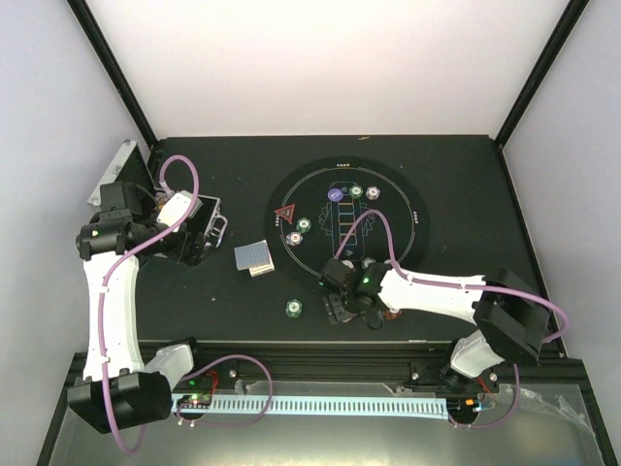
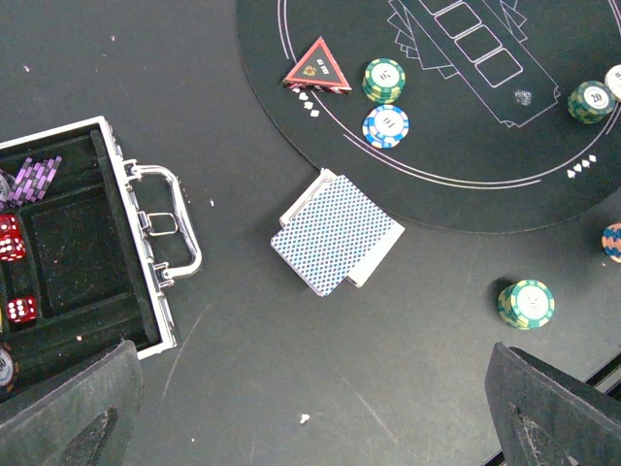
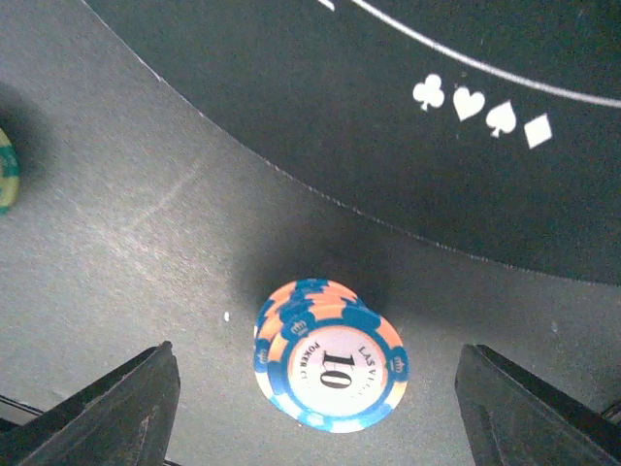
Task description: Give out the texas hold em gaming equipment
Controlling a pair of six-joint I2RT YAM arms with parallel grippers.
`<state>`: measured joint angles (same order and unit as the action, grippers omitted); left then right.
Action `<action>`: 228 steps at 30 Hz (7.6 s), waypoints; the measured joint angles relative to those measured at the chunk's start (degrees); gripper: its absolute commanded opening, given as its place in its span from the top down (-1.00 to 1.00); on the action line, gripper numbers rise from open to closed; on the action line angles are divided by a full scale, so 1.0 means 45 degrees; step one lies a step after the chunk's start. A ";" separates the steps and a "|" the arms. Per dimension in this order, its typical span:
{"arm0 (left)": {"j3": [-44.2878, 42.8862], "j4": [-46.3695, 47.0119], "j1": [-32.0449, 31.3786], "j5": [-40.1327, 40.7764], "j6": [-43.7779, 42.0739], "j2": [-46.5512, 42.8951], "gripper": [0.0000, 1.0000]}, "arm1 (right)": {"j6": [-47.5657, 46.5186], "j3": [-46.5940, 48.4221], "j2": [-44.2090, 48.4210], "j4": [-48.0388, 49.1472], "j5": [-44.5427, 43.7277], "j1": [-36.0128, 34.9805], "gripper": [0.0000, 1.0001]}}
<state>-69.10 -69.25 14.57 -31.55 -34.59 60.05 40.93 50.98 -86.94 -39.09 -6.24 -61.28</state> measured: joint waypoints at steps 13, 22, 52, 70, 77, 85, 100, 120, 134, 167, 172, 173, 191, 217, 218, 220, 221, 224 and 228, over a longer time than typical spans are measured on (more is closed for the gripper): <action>0.0000 0.0005 0.0000 0.0000 -0.0034 0.0000 -0.98 | 0.0073 -0.0792 -0.0092 0.0515 0.0287 -0.0083 -0.58; 0.0000 0.0005 0.0000 0.0000 -0.0034 0.0005 -0.98 | -0.0015 -0.0758 -0.0792 0.0928 0.0442 -0.0092 -0.41; 0.0000 0.0005 0.0000 0.0000 -0.0049 0.0170 -0.98 | -0.0568 -0.0068 -0.1389 0.0476 0.0248 -0.0253 -0.25; 0.0000 0.0000 0.0000 0.0000 -0.0131 0.0189 -0.98 | -0.0699 0.0617 -0.1404 -0.0175 0.0185 -0.0306 -0.30; -0.0005 -0.0102 0.0000 0.0005 -0.0136 0.0296 -0.98 | -0.0753 0.0631 -0.1404 -0.0267 0.0180 -0.0306 -0.30; -0.0015 -0.0199 0.0000 -0.0005 -0.0141 0.0301 -0.98 | -0.0763 0.0636 -0.1404 -0.0267 0.0180 -0.0306 -0.30; -0.0015 -0.0219 0.0000 -0.0005 -0.0141 0.0296 -0.98 | -0.0821 0.0631 -0.1559 -0.0267 0.0044 -0.0306 -0.23; -0.0015 -0.0214 0.0000 -0.0005 -0.0141 0.0296 -0.97 | -0.1035 0.0651 -0.1695 -0.0481 -0.0087 -0.0306 0.28; -0.0015 -0.0214 0.0000 -0.0058 -0.0146 0.0296 -0.98 | -0.1394 0.2210 -0.0466 -0.2123 -0.0801 0.0423 0.36; -0.0019 -0.0194 0.0000 -0.0049 -0.0146 0.0520 -0.97 | -0.4430 0.4707 -0.5173 -0.0476 -0.0427 0.8068 0.39; -0.0019 -0.0185 0.0000 -0.0044 -0.0151 0.0602 -0.98 | -0.4420 0.4629 -0.5144 -0.0389 -0.0423 0.8077 0.40; -0.0019 -0.0185 0.0000 -0.0044 -0.0151 0.0602 -0.98 | -0.4415 0.4571 -0.5105 -0.0335 -0.0423 0.8077 0.40; -0.0019 -0.0189 0.0000 -0.0044 -0.0160 0.0597 -0.98 | -0.4323 0.4357 -0.4857 -0.0520 -0.0733 0.8150 -0.53; -0.0044 -0.0189 0.0000 -0.0466 -0.0277 0.0593 -0.98 | -0.0350 -0.1010 0.3551 -0.3084 -0.0865 0.3823 -0.86; -0.0044 -0.0189 0.0000 -0.0471 -0.0282 0.0593 -0.98 | -0.0262 -0.1088 0.3585 -0.3070 -0.0806 0.3764 -0.86; -0.0044 -0.0189 0.0000 -0.0476 -0.0291 0.0593 -0.97 | -0.0146 -0.1292 0.3546 -0.2982 -0.0733 0.3696 -0.85; -0.0044 -0.0189 0.0000 -0.0476 -0.0296 0.0593 -0.97 | -0.0102 -0.1433 0.3497 -0.2934 -0.0661 0.3687 -0.83; -0.0044 -0.0189 0.0000 -0.0476 -0.0296 0.0593 -0.98 | -0.0010 -0.1739 0.3303 -0.2803 -0.0573 0.3682 -0.79; -0.0107 -0.0204 0.0000 -0.0471 -0.0301 0.0597 -0.98 | 0.0034 -0.2035 0.3172 -0.2618 -0.0583 0.3682 -0.63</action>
<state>-69.58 -70.17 14.57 -33.67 -35.94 62.74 41.08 41.82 -72.66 -50.87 -8.86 -44.71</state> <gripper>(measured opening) 0.989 0.872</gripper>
